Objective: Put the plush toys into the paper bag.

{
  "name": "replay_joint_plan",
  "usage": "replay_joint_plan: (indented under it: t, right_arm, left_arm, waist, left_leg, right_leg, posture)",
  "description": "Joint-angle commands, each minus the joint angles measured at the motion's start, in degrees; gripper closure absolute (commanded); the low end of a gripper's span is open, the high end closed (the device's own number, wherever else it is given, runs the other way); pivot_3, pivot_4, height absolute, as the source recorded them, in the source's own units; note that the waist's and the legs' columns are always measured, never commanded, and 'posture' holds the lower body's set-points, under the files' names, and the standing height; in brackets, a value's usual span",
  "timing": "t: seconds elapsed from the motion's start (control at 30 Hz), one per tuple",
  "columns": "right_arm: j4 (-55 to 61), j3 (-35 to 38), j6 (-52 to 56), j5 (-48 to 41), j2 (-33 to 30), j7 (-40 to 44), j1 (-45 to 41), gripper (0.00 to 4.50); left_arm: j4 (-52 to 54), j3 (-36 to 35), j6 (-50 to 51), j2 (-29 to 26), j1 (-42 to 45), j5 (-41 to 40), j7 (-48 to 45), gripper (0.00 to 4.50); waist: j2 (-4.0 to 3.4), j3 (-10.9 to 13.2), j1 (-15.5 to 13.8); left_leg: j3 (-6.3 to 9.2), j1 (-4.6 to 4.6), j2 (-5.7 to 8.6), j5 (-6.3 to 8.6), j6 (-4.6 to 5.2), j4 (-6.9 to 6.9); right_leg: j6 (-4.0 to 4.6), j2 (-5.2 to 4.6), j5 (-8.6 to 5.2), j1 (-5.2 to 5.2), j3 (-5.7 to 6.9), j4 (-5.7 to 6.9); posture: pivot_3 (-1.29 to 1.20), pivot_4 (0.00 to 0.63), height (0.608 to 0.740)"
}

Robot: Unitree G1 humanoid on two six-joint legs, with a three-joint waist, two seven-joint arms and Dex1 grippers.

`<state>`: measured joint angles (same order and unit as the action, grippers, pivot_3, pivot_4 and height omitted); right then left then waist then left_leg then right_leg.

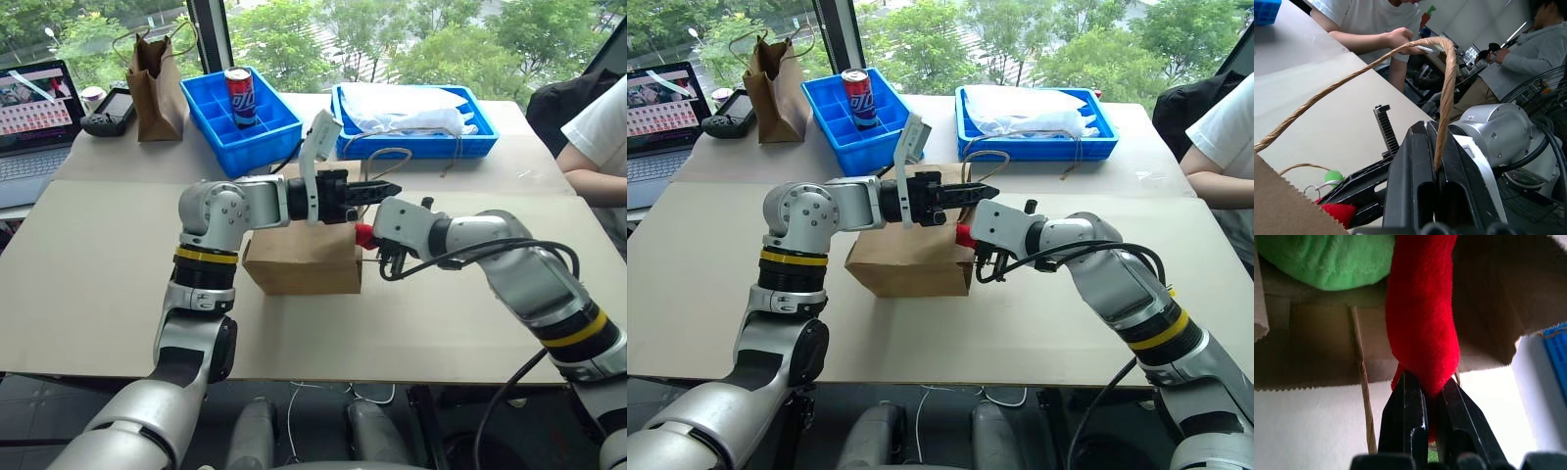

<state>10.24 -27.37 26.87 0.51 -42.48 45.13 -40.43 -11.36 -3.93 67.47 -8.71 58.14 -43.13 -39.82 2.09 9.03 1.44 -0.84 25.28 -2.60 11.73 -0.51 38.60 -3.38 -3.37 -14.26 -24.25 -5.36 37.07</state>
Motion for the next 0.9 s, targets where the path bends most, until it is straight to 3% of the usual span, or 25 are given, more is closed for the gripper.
replay_joint_plan:
  t: [0.03, 0.27, 0.43, 0.47, 0.63, 0.8, 0.9]
  right_arm:
    - [-4.87, 0.31, -9.75, 4.77, 3.28, -2.27, -2.32, 4.48]
    - [-20.02, 1.69, -30.93, 8.77, 13.06, -11.23, -1.35, 4.48]
    - [-28.09, 7.41, -35.68, 2.27, 21.13, -12.31, 2.54, 4.48]
    - [-28.71, 8.56, -35.6, 1.48, 22.03, -12.48, 3.04, 3.65]
    - [-25.95, 12.74, -32.94, -1.74, 23.02, -10.87, 5.98, 1.88]
    - [-15.76, 17.68, -22.32, -6.28, 19.6, -8.34, 11.2, 0.14]
    - [-9.0, 20.86, -14.64, -9.98, 16.96, -6.84, 14.51, 0.02]
  left_arm:
    - [1.97, -0.98, -0.12, 0.3, 0.81, -1.59, 0.12, 4.5]
    - [3.3, -1.74, 0.53, 0.57, 0.09, -2.08, 1.13, 4.5]
    - [3.75, -2.23, 0.55, 0.46, -0.04, -2.28, 1.67, 4.5]
    - [3.86, -2.3, 0.53, 0.4, -0.11, -2.32, 1.75, 4.5]
    - [4.26, -2.43, 0.32, -0.17, -0.84, -2.24, 1.85, 4.5]
    - [4.22, -1.26, -0.81, -1.12, -1.52, -1.55, 1.27, 4.5]
    - [3.87, -0.18, -2.12, -1.59, -1.9, -0.7, 0.73, 4.5]
  waist:
    - [0.0, 0.0, -0.09]
    - [-0.01, 0.0, -0.22]
    - [-0.01, 0.01, -0.23]
    - [-0.01, 0.01, -0.22]
    - [-0.02, 0.01, -0.22]
    - [-0.02, 0.01, -0.2]
    - [-0.02, 0.01, -0.33]
  left_leg:
    - [0.01, 0.0, 0.0, 0.0, 0.0, 0.0]
    - [0.02, 0.0, 0.0, -0.01, -0.01, 0.01]
    - [0.05, 0.0, 0.01, -0.02, -0.03, 0.0]
    - [0.05, 0.0, 0.01, -0.03, -0.05, 0.0]
    - [0.1, -0.01, 0.01, -0.06, -0.1, 0.01]
    - [0.1, -0.01, 0.01, -0.06, -0.1, 0.0]
    - [0.11, -0.01, 0.01, -0.06, -0.1, 0.01]
  right_leg:
    - [0.0, 0.0, 0.0, 0.01, 0.01, -0.01]
    - [0.01, -0.01, 0.01, 0.02, 0.01, 0.0]
    - [0.01, -0.02, 0.01, 0.03, 0.01, 0.01]
    - [0.01, -0.02, 0.02, 0.04, 0.01, 0.01]
    - [0.02, -0.02, 0.02, 0.07, 0.04, 0.05]
    - [0.02, -0.02, 0.02, 0.05, 0.04, 0.06]
    - [0.02, -0.02, 0.02, 0.07, 0.04, 0.06]
  posture:
    - [0.0, 0.15, 0.722]
    - [0.0, 0.15, 0.722]
    - [0.0, 0.15, 0.722]
    - [0.0, 0.15, 0.722]
    - [0.0, 0.15, 0.722]
    - [0.0, 0.15, 0.722]
    - [0.0, 0.15, 0.722]
